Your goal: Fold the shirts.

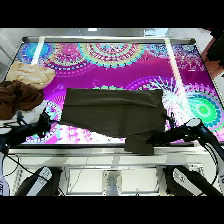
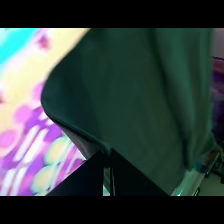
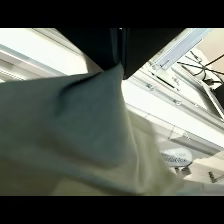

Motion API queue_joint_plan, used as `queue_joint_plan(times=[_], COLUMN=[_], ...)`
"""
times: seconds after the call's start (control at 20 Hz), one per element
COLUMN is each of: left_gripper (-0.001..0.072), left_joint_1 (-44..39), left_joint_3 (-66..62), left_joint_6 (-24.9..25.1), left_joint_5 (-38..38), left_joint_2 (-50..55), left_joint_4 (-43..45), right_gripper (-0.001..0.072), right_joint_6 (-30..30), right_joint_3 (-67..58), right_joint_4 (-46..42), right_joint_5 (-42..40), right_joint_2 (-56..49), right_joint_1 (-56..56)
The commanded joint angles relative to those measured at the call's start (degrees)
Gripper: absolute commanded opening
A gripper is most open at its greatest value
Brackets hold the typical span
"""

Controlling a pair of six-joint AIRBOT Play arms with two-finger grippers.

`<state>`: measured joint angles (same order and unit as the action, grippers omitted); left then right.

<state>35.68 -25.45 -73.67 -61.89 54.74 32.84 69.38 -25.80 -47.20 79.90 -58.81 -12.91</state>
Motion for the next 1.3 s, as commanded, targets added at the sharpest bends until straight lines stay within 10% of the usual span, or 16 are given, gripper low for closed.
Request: queue_joint_plan(times=[0.0, 0.35, 0.55, 0.8, 1.25], left_gripper=[0.0011, 0.0009, 0.0008, 0.0008, 0.0008], left_joint_1=[0.0, -2.6, -16.5, -23.9, -28.2], left_joint_3=[-7.7, -16.6, -17.4, -31.4, -42.5], left_joint_6=[3.2, 2.8, -3.0, -13.4, -15.5], left_joint_5=[-3.9, -2.2, 15.6, 20.9, 27.9], left_joint_2=[-0.2, -2.0, -0.7, 15.1, 34.6], left_joint_4=[-4.6, -5.2, 2.6, 13.6, 18.9], right_gripper=[0.0029, 0.0027, 0.0026, 0.0026, 0.0027], right_joint_6=[3.4, 8.9, 8.9, 8.8, 7.2], right_joint_3=[-5.6, -19.1, -25.8, -38.3, -46.1], right_joint_4=[-2.4, -2.9, -2.2, -1.7, -3.7], right_joint_5=[3.5, -5.1, -9.0, -14.8, -28.0], right_joint_2=[6.3, 8.1, 0.7, -13.0, -35.3], right_joint_1=[-0.1, 0.1, 0.5, 0.5, 6.6])
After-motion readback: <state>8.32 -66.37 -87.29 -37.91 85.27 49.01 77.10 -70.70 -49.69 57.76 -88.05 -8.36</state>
